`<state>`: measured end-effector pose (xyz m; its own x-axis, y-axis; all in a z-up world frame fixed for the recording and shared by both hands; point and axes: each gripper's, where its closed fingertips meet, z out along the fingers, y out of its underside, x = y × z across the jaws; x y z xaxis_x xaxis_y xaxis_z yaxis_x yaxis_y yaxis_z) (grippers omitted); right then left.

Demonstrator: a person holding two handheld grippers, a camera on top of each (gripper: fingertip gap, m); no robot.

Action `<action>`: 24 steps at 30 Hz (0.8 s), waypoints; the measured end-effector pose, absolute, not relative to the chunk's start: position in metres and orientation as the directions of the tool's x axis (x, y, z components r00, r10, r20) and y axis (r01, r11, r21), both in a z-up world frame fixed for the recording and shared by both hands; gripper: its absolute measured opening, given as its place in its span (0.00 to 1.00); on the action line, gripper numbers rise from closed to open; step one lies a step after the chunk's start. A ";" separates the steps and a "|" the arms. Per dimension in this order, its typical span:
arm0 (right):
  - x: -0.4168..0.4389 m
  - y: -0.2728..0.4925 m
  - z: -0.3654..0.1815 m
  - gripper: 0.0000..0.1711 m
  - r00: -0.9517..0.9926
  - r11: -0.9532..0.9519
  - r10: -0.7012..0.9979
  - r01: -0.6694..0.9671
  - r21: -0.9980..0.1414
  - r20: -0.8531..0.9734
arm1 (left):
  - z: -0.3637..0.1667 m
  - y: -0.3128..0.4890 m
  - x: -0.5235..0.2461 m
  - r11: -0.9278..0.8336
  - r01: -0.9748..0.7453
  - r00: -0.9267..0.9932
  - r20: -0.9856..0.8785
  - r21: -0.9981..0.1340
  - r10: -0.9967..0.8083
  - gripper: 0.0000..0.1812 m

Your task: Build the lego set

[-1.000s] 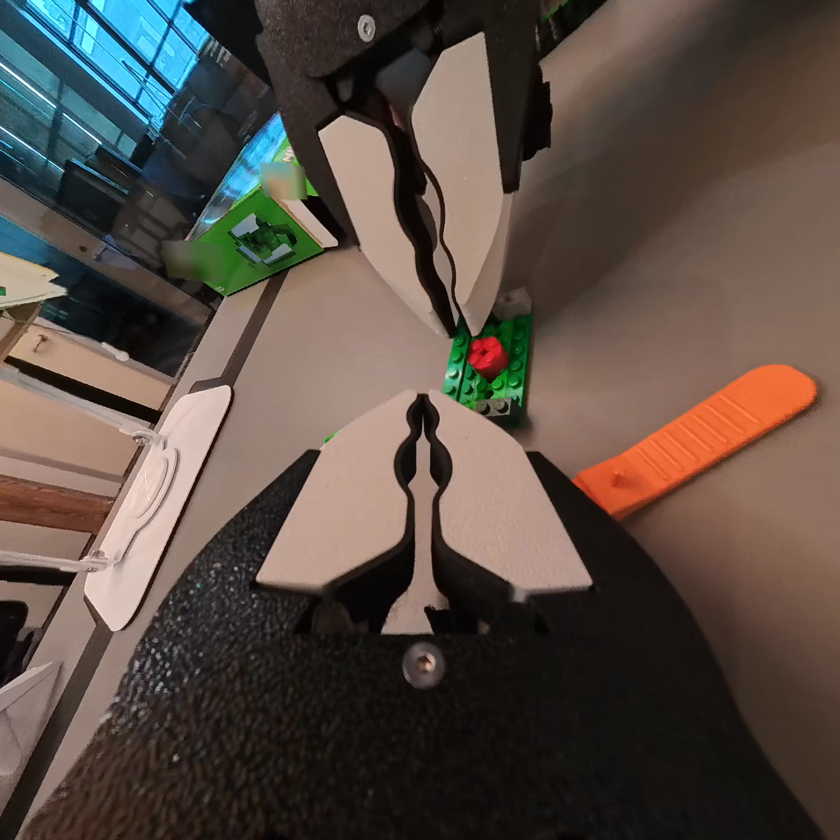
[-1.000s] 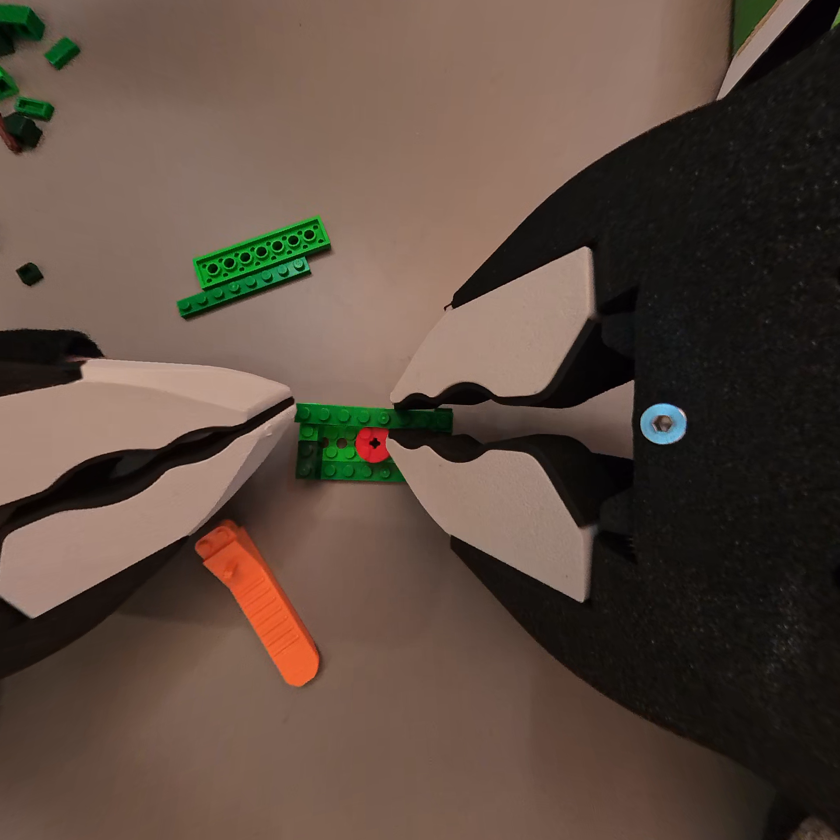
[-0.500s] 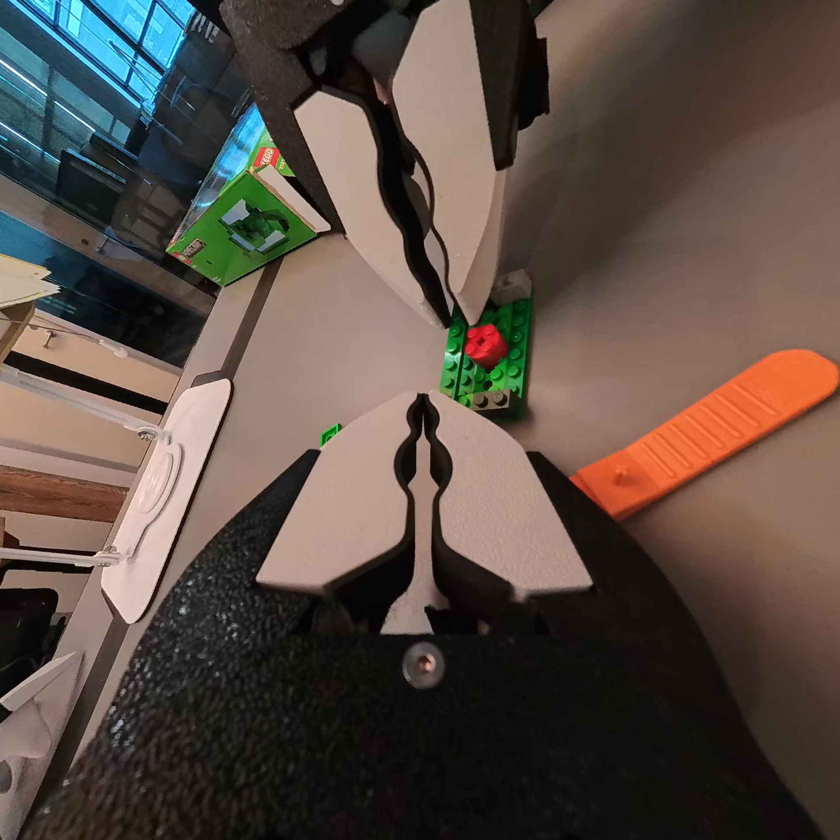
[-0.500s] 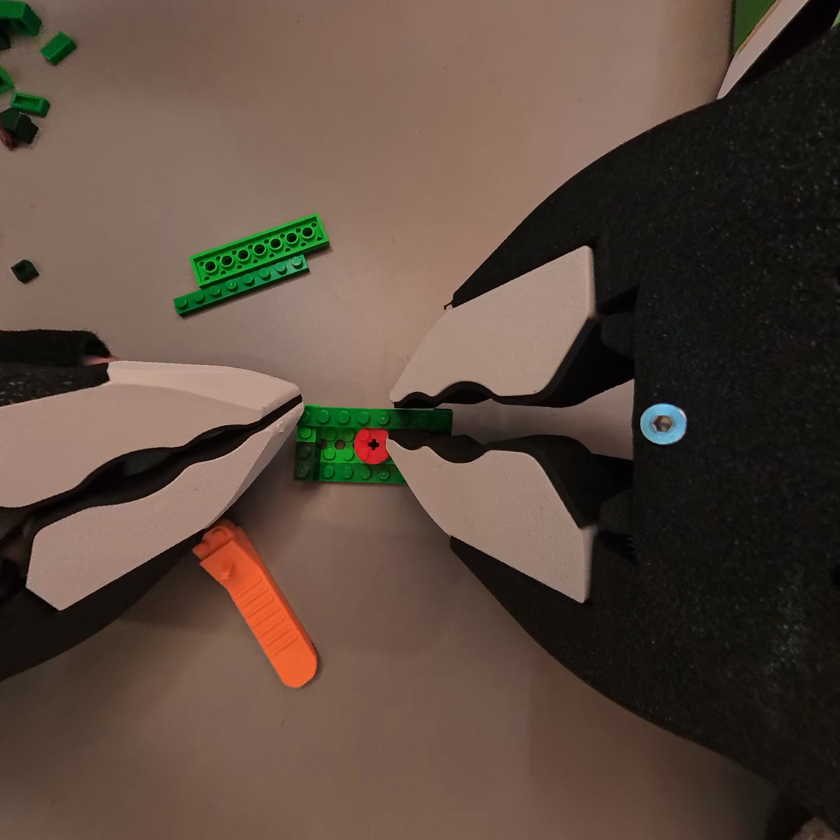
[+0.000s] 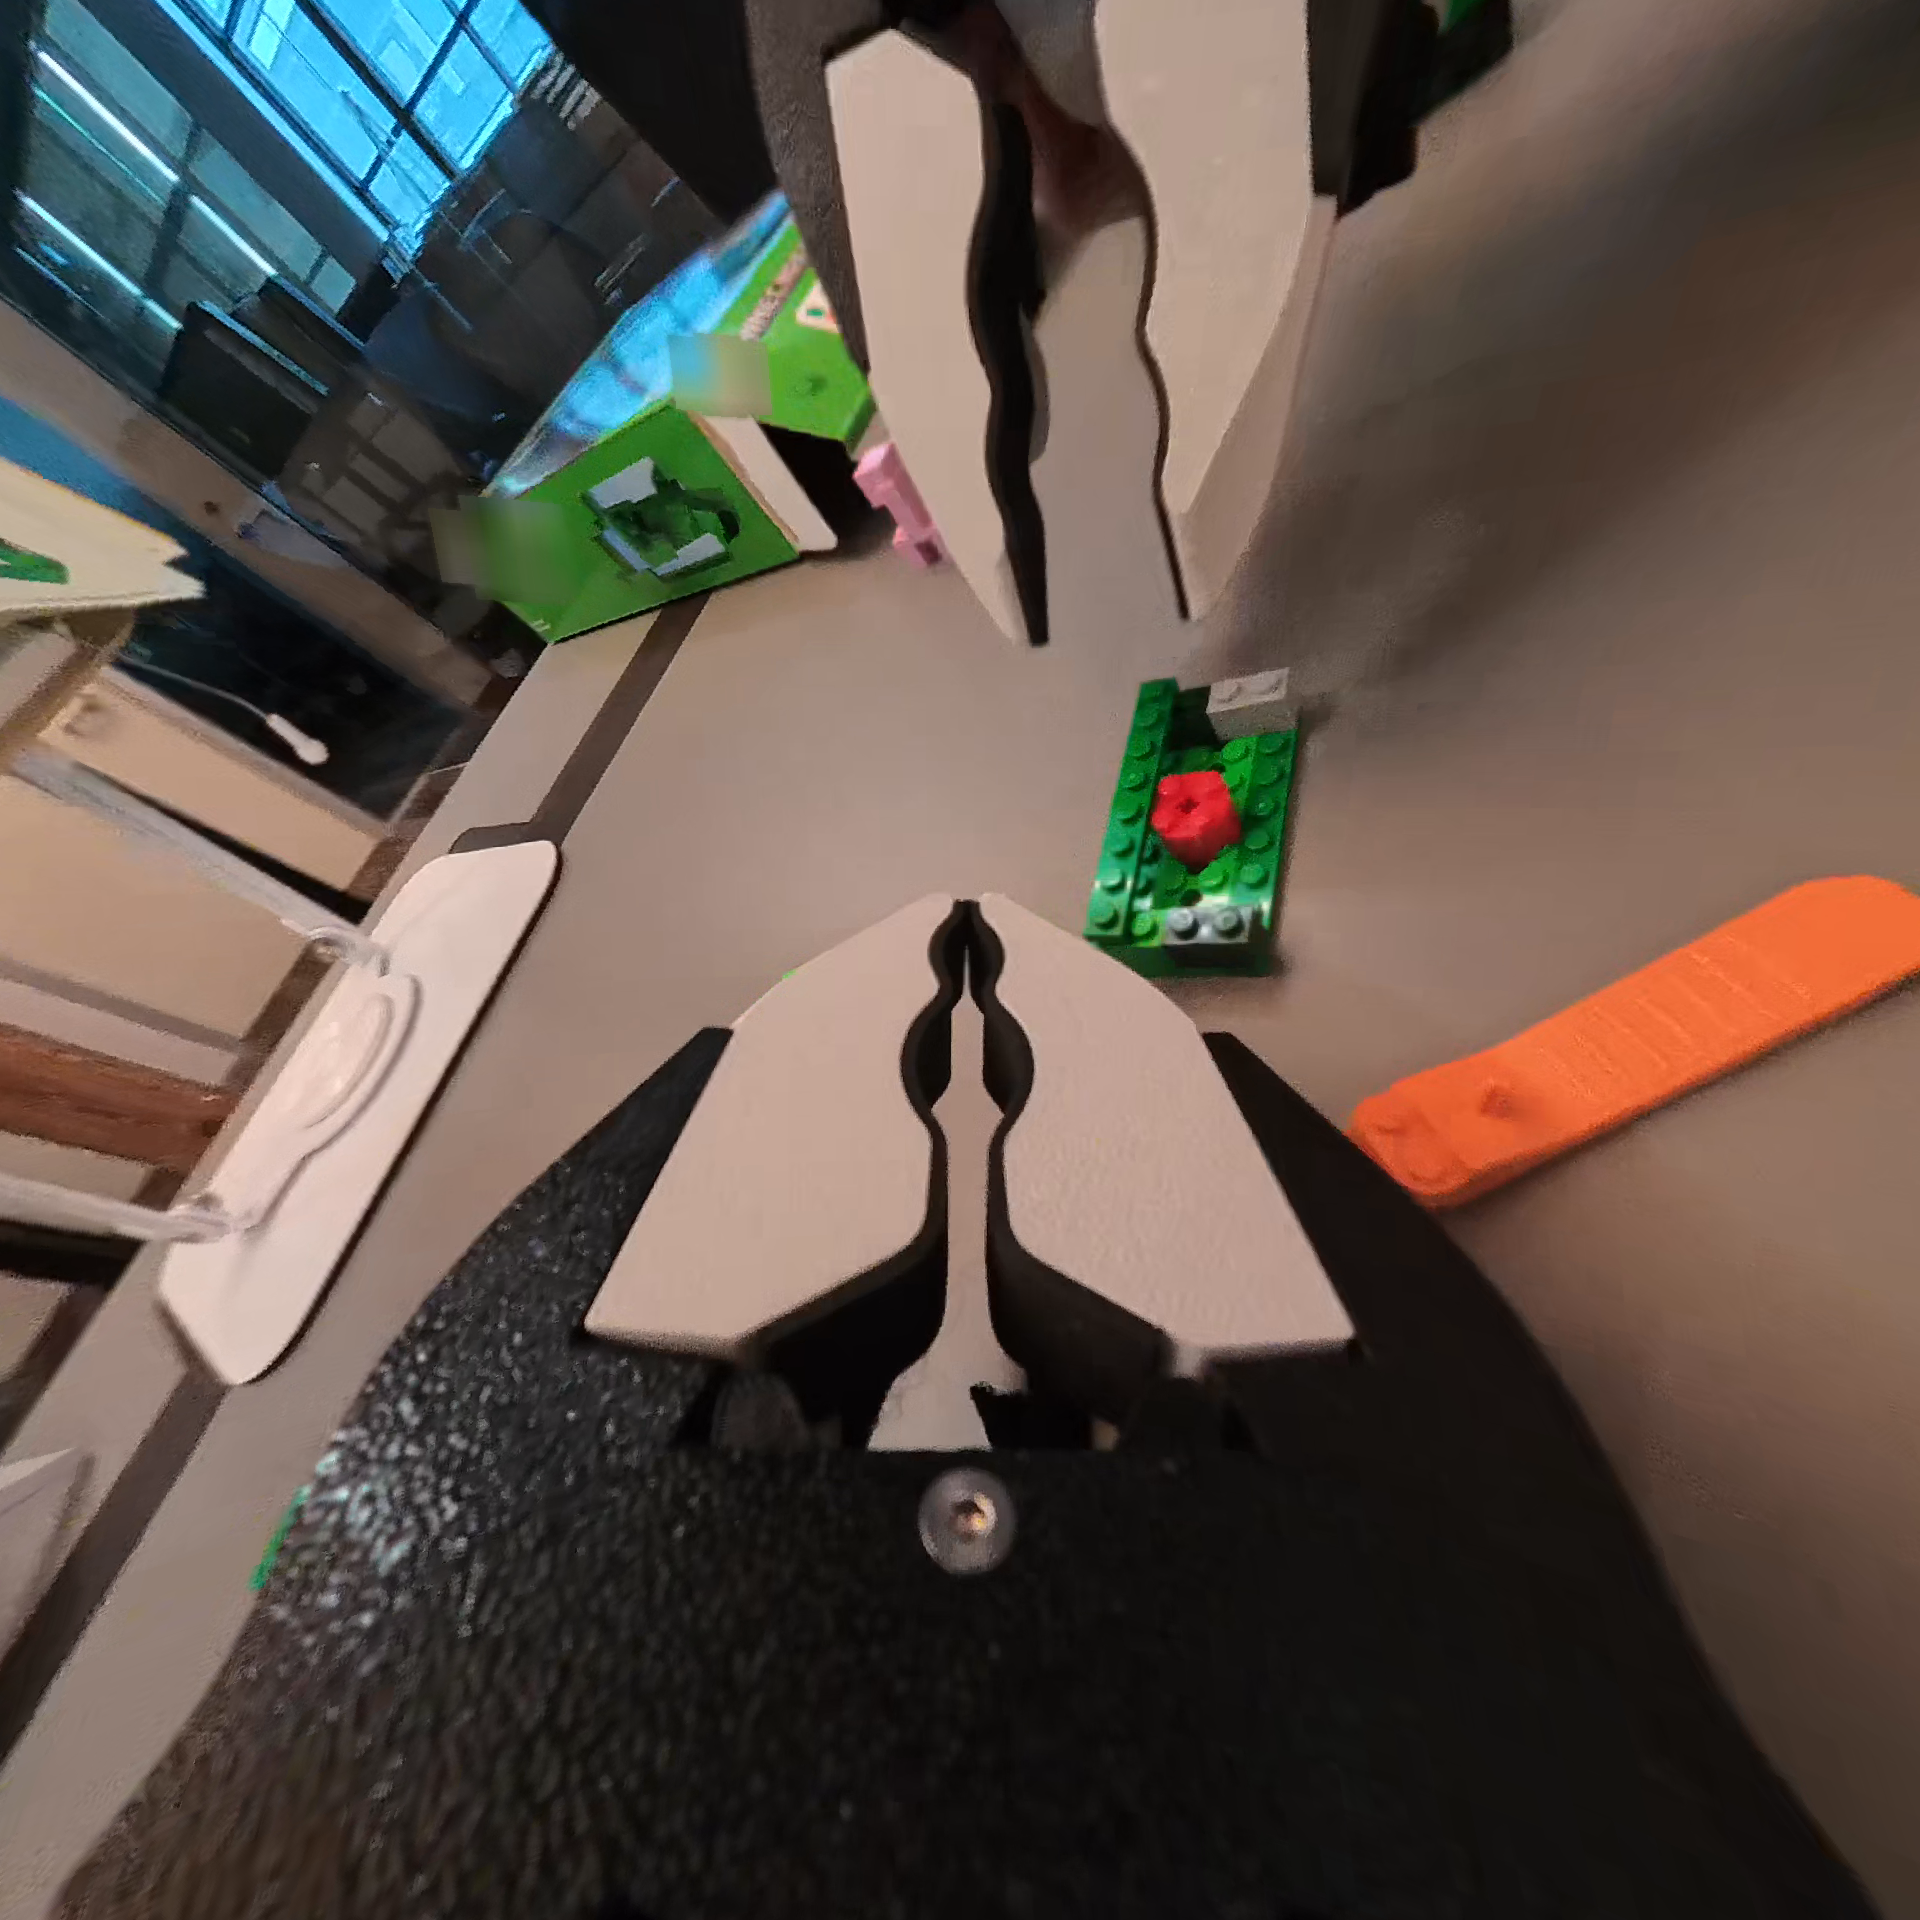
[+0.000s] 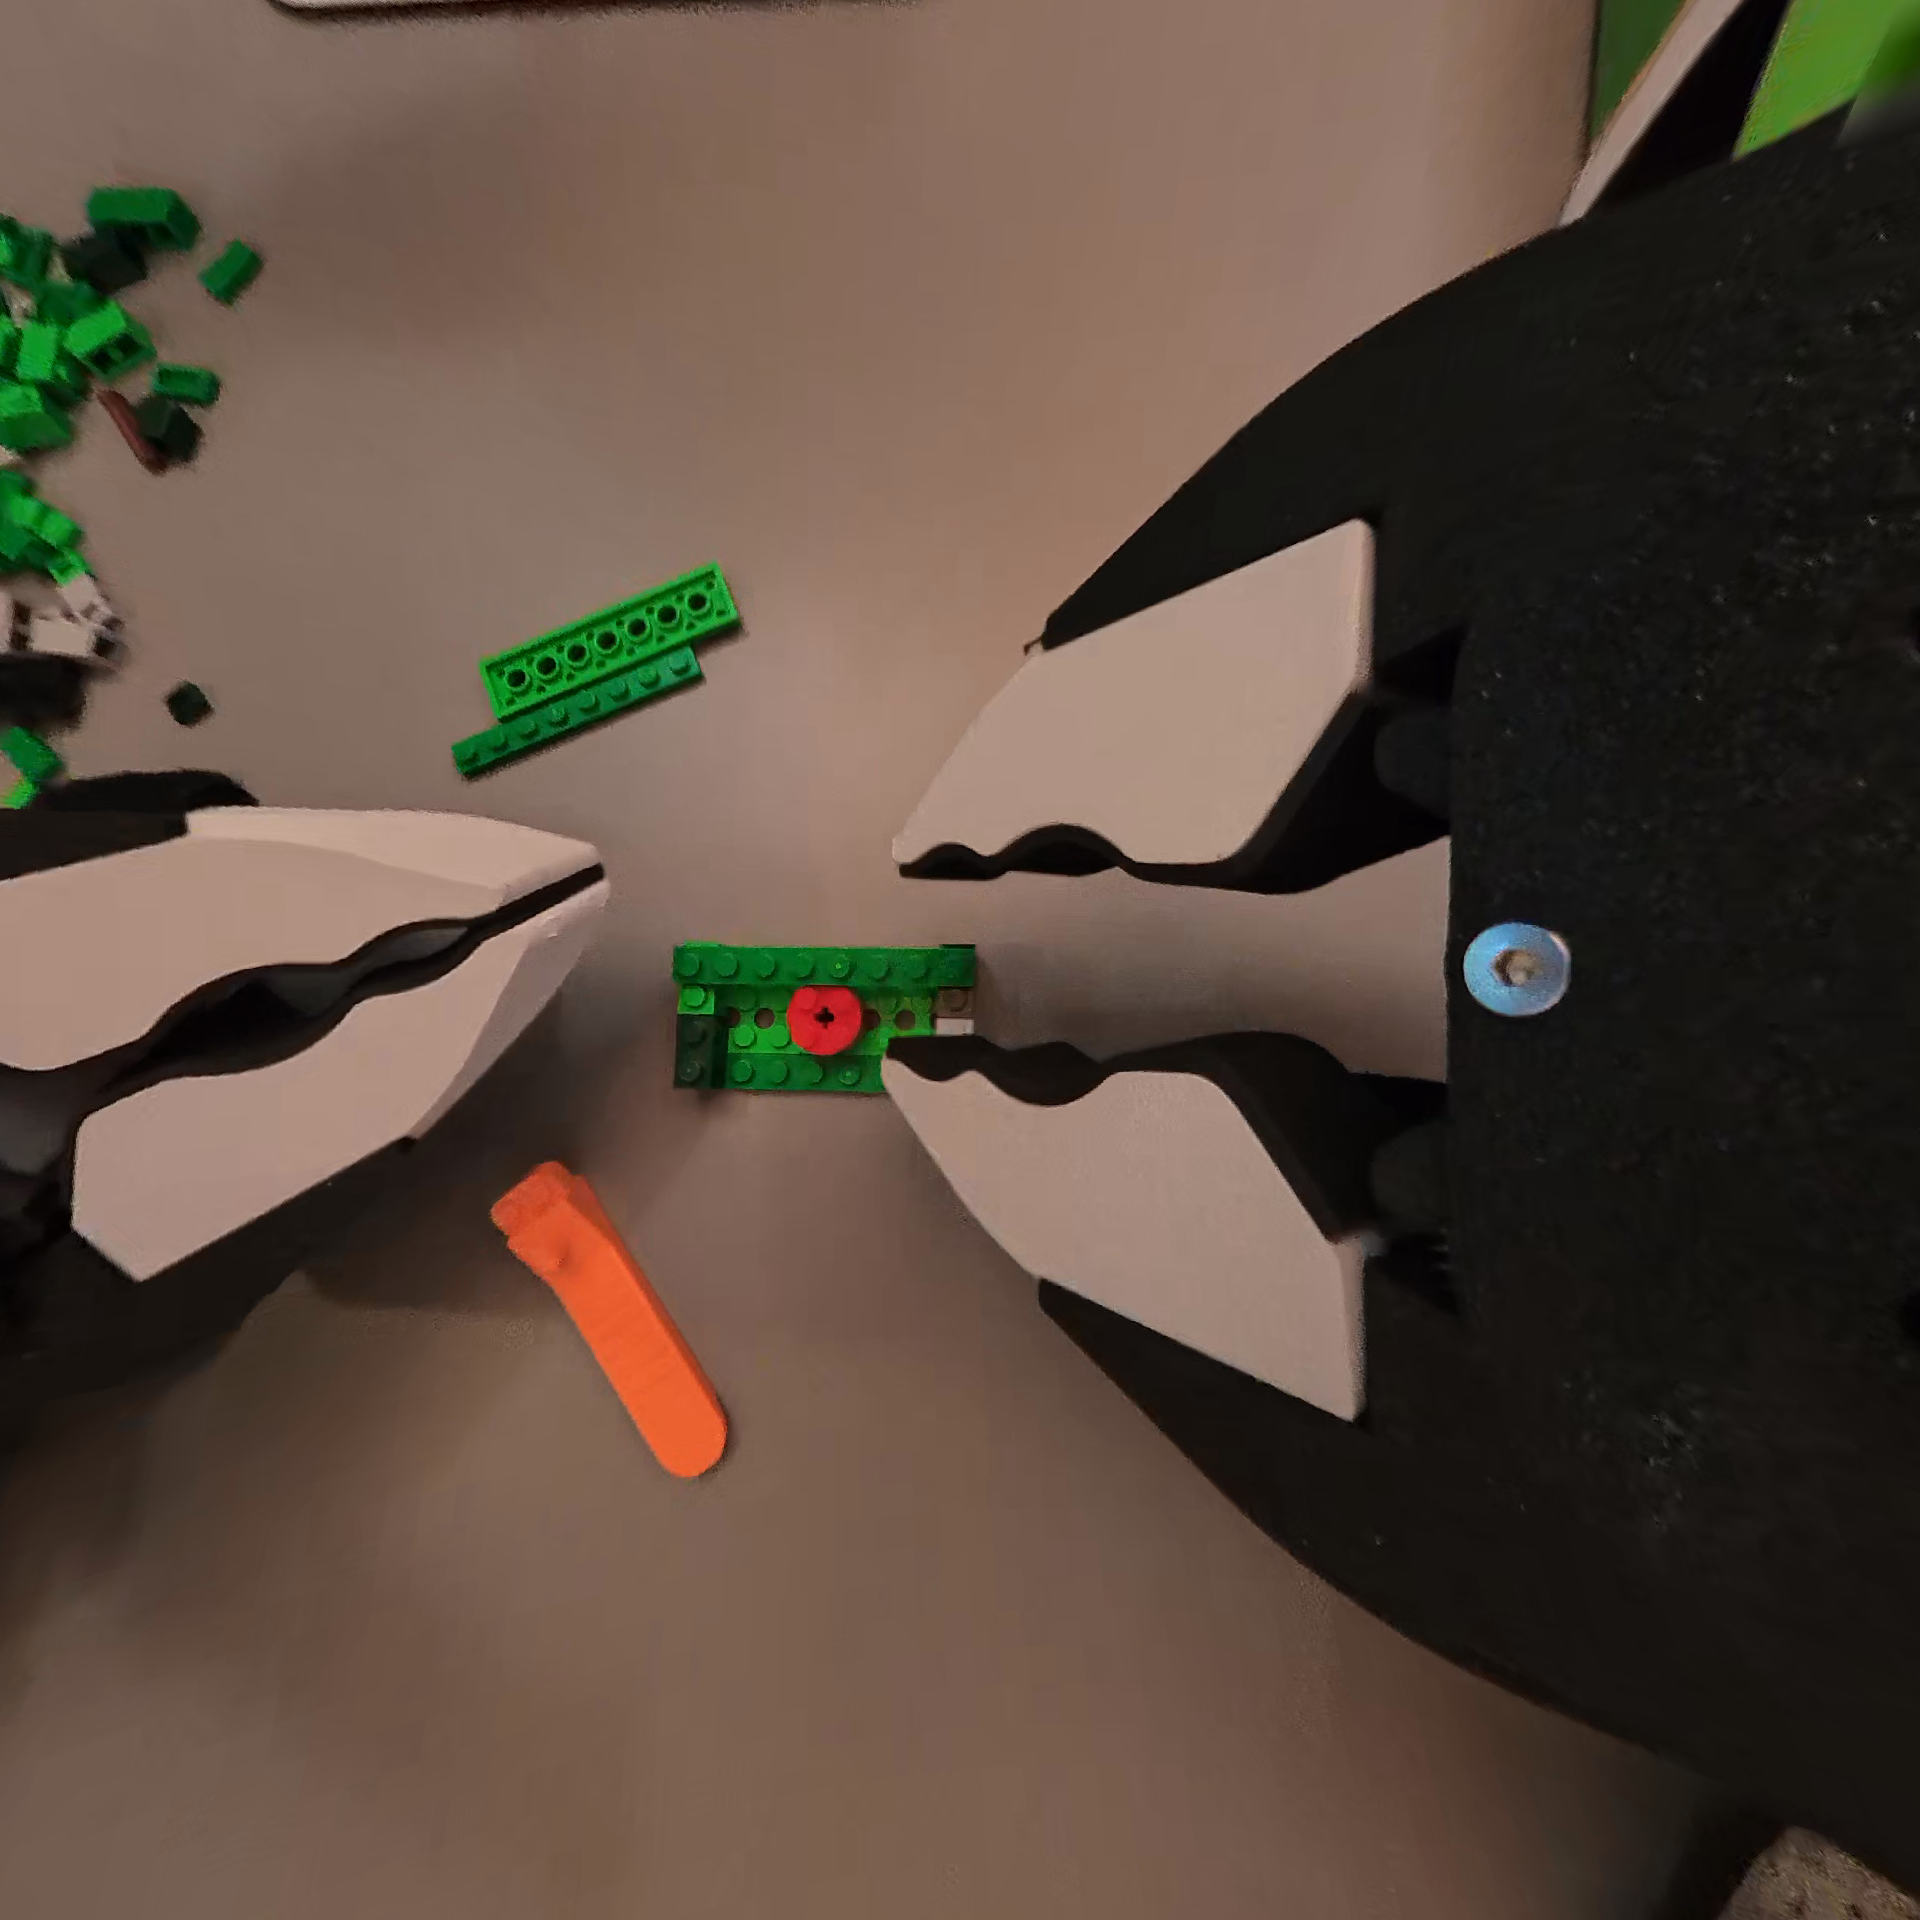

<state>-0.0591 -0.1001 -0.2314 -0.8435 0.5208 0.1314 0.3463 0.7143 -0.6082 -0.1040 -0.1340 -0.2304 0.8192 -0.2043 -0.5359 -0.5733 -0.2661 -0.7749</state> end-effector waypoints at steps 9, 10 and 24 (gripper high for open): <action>-0.047 -0.092 -0.263 0.32 -0.798 0.557 0.602 0.430 -0.711 -0.011 | -0.218 -0.144 -0.105 -0.210 -0.425 0.889 -0.362 -0.880 -0.282 0.00; -0.048 -0.093 -0.264 0.31 -0.798 0.533 0.601 0.435 -0.726 -0.036 | -0.218 -0.144 -0.105 -0.211 -0.424 0.889 -0.361 -0.881 -0.280 0.00; -0.052 -0.100 -0.268 0.21 -0.821 0.569 0.570 0.388 -0.725 0.008 | -0.227 -0.144 -0.099 -0.267 -0.432 0.880 -0.338 -0.861 -0.333 0.14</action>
<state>-0.0515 -0.0999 -0.2678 -0.8213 0.5704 0.0083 0.3878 0.5689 -0.7253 -0.0992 -0.1439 -0.2275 0.8803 -0.3329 -0.3381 -0.4319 -0.2670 -0.8615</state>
